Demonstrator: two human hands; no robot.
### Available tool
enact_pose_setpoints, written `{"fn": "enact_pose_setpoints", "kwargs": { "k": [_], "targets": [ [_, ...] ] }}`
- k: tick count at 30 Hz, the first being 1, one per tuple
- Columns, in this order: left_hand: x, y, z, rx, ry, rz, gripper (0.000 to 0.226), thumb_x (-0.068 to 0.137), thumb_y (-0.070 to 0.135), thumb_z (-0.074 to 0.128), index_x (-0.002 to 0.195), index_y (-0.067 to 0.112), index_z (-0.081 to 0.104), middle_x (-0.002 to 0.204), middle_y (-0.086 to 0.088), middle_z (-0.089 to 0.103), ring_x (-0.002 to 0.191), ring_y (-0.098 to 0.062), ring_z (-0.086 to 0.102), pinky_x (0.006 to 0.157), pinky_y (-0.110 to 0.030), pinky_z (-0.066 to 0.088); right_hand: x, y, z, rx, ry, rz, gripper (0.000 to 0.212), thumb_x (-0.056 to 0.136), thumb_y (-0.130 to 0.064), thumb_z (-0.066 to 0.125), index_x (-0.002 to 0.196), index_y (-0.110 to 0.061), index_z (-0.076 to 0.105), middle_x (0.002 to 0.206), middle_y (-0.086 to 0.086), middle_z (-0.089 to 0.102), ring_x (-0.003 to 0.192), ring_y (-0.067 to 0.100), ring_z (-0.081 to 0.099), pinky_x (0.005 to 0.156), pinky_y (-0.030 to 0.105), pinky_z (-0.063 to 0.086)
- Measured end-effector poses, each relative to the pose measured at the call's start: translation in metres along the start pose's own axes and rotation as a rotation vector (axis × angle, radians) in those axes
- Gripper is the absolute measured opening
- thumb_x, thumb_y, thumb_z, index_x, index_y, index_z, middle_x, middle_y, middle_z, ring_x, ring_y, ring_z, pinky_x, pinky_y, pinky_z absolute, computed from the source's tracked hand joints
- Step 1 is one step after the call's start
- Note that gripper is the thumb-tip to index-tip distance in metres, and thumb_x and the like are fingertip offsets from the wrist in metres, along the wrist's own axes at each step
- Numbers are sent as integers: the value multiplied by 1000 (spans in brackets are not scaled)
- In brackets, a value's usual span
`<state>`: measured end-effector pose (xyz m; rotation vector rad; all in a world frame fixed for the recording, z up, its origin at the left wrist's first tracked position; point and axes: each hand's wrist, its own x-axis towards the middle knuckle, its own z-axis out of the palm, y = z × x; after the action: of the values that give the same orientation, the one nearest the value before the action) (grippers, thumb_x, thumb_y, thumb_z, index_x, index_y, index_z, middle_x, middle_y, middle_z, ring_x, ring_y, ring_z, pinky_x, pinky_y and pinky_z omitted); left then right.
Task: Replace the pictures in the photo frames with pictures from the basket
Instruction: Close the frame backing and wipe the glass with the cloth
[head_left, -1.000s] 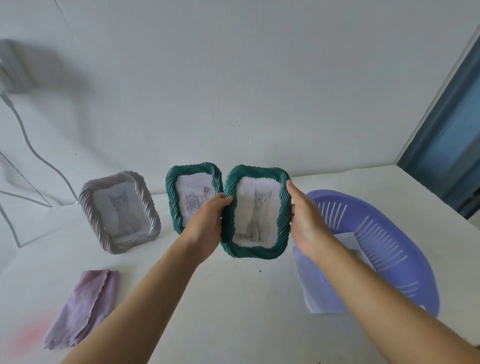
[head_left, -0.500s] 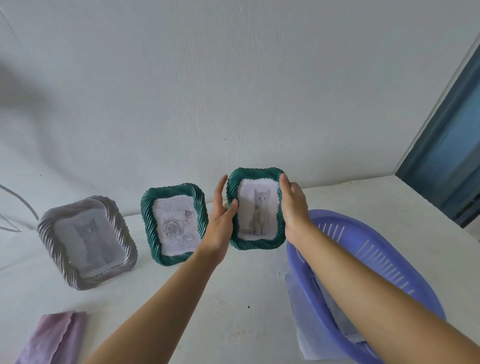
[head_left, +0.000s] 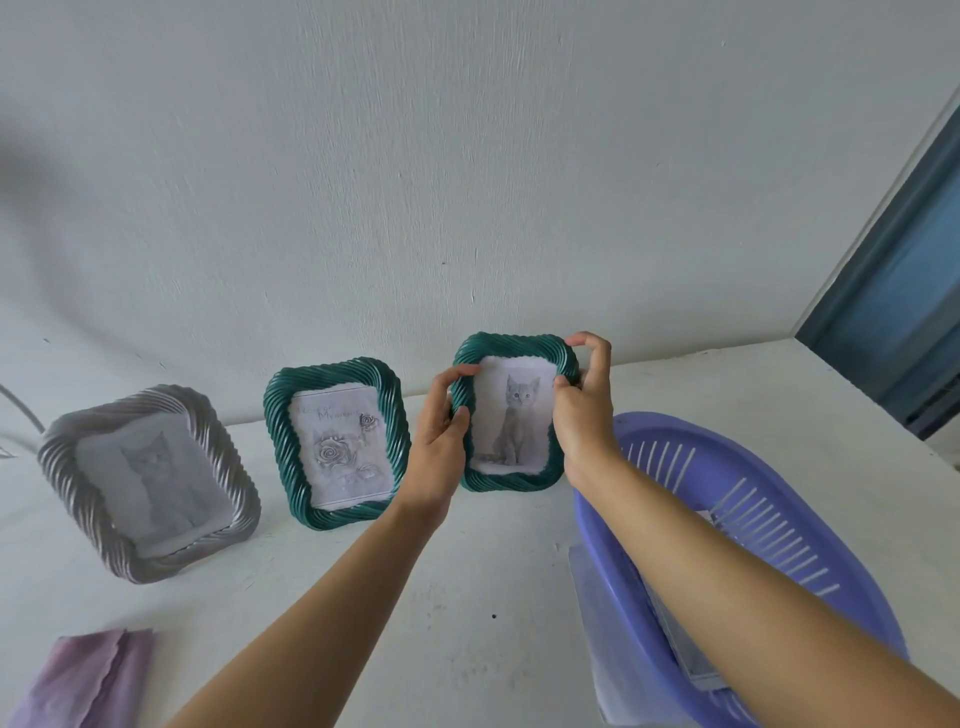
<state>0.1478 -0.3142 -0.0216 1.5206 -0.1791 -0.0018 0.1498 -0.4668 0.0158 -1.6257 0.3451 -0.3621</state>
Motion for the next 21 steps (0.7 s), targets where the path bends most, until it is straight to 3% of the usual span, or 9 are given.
{"fn": "enact_pose_setpoints", "kwargs": {
  "k": [4, 10, 14, 21],
  "targets": [
    [-11, -6, -3, 11, 22, -6, 51, 105, 0, 28, 132, 38, 49, 106, -25, 47, 85, -27, 40, 78, -42, 38, 1, 2, -7, -152, -71, -60, 48, 90, 9, 35, 113, -33, 44, 71, 0, 43, 53, 12, 38, 42, 17, 31],
    [-22, -8, -6, 72, 34, 22, 51, 106, 0, 28, 129, 40, 49, 87, -11, 39, 72, -23, 32, 65, -32, 34, -9, 9, -19, -360, -116, -273, 46, 93, 4, 47, 119, -33, 46, 74, 2, 53, 55, 17, 42, 49, 16, 36],
    [-28, -7, -7, 181, 51, 63, 53, 103, -4, 30, 129, 40, 47, 78, -7, 35, 61, -15, 30, 54, -22, 31, -11, 15, -30, -530, -150, -466, 54, 89, 5, 59, 125, -31, 43, 92, 4, 60, 78, 23, 55, 73, 36, 49],
    [-29, -7, -10, 272, 24, 96, 56, 102, -7, 31, 134, 37, 45, 72, -5, 35, 56, -11, 29, 50, -22, 28, -10, 20, -38, -619, -170, -560, 58, 89, 0, 64, 133, -31, 41, 92, 0, 60, 78, 24, 58, 74, 46, 53]
  ]
}}
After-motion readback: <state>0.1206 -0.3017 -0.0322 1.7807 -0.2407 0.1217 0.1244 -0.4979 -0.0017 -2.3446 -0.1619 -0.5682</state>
